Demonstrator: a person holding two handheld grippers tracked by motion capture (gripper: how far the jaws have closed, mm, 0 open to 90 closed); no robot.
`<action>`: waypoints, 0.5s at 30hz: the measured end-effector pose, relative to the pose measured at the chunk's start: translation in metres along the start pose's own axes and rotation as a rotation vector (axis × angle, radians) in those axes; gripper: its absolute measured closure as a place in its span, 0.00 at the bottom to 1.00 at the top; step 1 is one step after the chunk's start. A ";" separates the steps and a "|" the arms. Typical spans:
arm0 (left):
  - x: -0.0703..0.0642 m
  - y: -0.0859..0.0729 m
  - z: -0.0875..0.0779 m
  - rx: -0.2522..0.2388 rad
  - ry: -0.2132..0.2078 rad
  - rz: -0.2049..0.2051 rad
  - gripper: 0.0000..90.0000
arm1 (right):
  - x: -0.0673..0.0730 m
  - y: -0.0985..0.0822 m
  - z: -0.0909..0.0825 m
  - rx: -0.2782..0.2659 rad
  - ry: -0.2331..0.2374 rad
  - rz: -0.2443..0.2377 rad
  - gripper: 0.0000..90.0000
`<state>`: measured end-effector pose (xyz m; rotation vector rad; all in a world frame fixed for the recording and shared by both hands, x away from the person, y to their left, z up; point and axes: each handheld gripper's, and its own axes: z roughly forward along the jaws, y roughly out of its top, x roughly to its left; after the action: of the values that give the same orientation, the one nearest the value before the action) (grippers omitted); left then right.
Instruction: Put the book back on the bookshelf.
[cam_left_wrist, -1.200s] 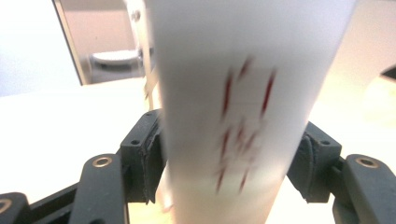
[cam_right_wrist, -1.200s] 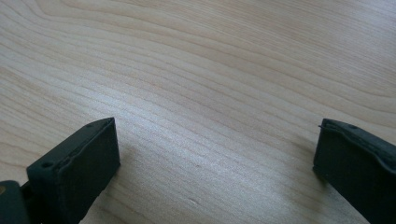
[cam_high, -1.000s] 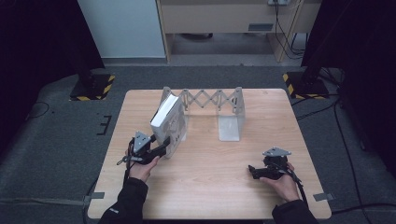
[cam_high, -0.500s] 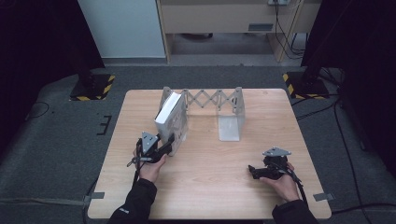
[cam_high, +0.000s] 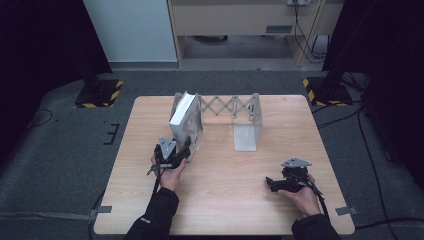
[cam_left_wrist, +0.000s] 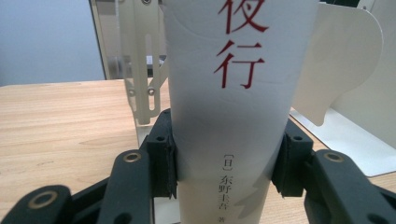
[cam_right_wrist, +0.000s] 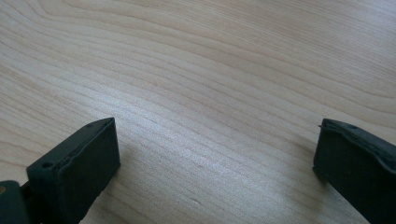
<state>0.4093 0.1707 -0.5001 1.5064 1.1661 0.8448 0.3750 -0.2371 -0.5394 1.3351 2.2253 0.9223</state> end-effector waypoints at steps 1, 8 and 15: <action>0.000 0.000 0.001 -0.002 -0.009 0.008 0.57 | 0.000 0.000 0.000 0.000 0.000 0.000 0.01; 0.007 0.000 -0.002 0.039 -0.081 -0.007 0.53 | 0.000 0.000 0.000 0.002 0.003 -0.002 0.01; 0.008 -0.005 -0.009 0.135 -0.096 -0.001 0.51 | 0.001 0.000 0.000 0.002 0.007 -0.009 0.01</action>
<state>0.4023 0.1814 -0.5028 1.6379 1.1719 0.6960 0.3745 -0.2367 -0.5393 1.3240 2.2368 0.9232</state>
